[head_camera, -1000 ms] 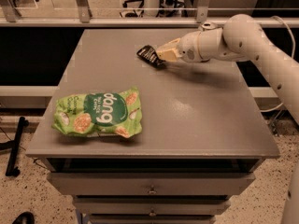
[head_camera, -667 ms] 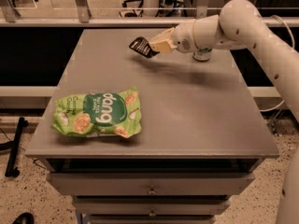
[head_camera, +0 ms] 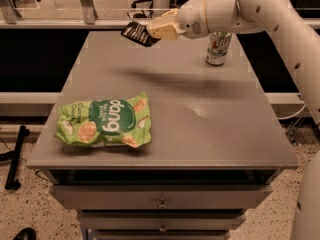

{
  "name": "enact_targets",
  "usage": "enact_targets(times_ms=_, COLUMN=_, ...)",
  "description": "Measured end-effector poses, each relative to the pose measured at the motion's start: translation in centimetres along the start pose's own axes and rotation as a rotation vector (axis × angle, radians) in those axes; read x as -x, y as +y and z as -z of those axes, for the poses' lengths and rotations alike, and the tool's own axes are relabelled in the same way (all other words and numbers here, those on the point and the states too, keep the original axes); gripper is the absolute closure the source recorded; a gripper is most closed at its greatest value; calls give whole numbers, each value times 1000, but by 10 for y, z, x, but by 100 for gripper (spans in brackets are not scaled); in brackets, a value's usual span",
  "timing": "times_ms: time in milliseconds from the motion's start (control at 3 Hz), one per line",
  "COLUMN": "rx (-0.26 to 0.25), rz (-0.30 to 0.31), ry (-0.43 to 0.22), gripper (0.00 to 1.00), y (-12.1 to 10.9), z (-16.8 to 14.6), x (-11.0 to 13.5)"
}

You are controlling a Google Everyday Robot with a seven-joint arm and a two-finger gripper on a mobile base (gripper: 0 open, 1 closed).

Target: Pick rxbar chocolate

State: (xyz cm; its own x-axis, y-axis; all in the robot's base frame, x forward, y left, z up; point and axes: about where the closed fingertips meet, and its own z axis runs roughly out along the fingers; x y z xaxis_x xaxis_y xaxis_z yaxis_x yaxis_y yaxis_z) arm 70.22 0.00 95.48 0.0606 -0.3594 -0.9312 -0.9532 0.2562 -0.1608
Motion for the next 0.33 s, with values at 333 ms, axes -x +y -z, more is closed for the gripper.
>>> enact_targets(times_ms=333, rx=13, rz=3, ry=-6, gripper=100, y=2, z=1, x=4)
